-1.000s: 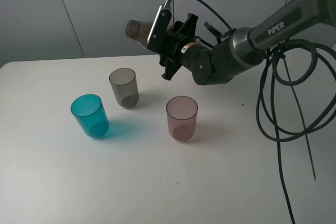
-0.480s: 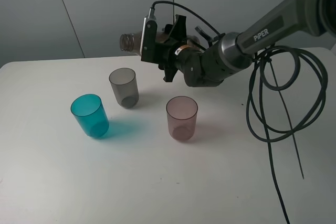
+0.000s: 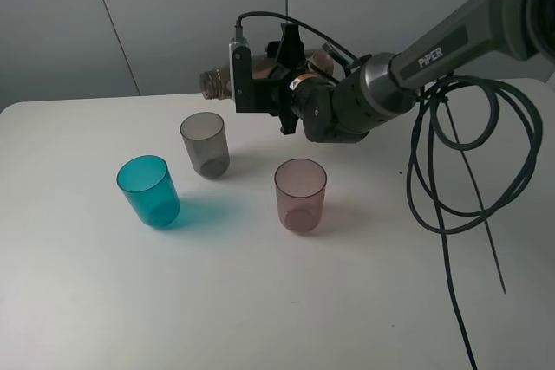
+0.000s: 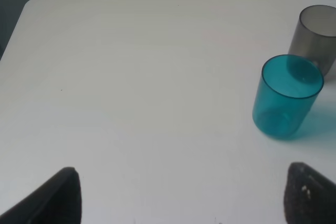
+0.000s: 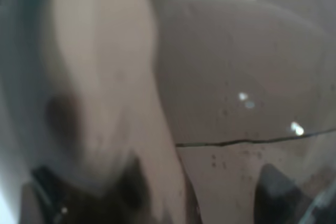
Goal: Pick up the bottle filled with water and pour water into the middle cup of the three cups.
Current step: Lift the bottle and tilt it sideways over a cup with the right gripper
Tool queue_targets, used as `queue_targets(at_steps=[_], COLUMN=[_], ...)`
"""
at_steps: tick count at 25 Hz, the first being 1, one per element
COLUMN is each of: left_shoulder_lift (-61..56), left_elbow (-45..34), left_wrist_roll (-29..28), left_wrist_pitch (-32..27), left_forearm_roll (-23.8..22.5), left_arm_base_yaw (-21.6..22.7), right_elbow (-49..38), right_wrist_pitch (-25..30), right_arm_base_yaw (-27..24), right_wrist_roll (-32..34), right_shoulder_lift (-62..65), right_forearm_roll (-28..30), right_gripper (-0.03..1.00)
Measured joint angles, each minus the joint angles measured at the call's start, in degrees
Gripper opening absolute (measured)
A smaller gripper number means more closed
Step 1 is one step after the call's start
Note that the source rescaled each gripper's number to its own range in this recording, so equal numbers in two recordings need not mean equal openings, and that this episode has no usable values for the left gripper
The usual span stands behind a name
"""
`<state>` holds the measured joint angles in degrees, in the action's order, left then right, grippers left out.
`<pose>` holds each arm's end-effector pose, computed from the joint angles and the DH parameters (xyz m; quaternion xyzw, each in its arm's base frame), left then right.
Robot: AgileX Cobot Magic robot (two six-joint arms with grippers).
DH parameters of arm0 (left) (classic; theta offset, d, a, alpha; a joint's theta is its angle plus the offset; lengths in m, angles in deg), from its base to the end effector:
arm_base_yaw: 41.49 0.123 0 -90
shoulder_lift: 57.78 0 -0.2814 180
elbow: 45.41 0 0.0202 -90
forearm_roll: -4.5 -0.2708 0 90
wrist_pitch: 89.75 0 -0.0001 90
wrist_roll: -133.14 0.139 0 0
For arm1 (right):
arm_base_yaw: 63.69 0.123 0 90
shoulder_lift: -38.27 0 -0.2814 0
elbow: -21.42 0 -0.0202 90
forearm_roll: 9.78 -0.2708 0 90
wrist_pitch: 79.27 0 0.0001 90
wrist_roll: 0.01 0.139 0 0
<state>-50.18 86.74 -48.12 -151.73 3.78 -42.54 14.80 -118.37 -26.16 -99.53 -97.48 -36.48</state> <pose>0.0560 0.0005 0.2663 -0.0019 0.8546 -0.0042 0.5193 0.4290 0.2799 0.0795 -0.6254 0.4941 -0.3135 0.5161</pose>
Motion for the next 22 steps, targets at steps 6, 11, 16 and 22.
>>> queue_targets(at_steps=[6, 11, 16, 22], left_shoulder_lift=[0.0, 0.0, 0.0, 0.0], left_elbow=[0.0, 0.0, 0.0, 0.0], left_wrist_roll=[0.0, 0.0, 0.0, 0.0], left_wrist_pitch=[0.0, 0.0, 0.0, 0.0], left_forearm_roll=[0.0, 0.0, 0.0, 0.0], left_arm_base_yaw=[0.0, 0.0, 0.0, 0.0], right_elbow=[0.0, 0.0, 0.0, 0.0], right_wrist_pitch=[-0.8, -1.5, -1.7, -1.8], right_arm_base_yaw=[0.0, 0.0, 0.0, 0.0], right_wrist_roll=[-5.1, -8.6, -11.2, -14.2], right_shoulder_lift=[0.0, 0.0, 0.0, 0.0], right_forearm_roll=[-1.1, -1.5, -1.6, -1.7], right_gripper=[0.00, 0.00, 0.00, 0.00])
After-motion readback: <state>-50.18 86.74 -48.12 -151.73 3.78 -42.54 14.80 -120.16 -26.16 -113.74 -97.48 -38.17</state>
